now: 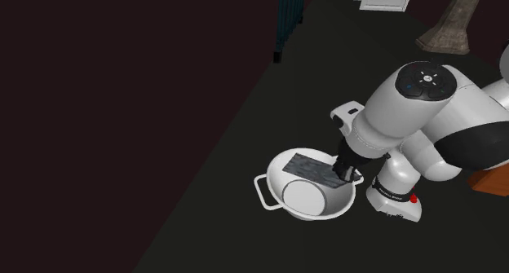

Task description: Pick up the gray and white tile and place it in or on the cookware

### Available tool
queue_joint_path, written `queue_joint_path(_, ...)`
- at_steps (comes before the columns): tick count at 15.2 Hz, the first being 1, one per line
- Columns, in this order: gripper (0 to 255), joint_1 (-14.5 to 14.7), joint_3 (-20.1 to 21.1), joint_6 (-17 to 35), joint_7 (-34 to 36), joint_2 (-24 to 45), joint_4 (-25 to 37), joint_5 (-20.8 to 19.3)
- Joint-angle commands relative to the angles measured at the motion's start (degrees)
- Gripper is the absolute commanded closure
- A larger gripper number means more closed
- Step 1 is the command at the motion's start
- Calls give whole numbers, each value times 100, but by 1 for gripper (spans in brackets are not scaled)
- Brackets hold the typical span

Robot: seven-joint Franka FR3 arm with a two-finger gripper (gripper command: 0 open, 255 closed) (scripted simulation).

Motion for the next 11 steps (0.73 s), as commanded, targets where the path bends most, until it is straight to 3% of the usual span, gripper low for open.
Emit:
queue_joint_path(1,255,-14,-32,-141,-41,-8,137,-22)
queue_joint_path(11,255,-92,-163,-852,-227,20,904,-131)
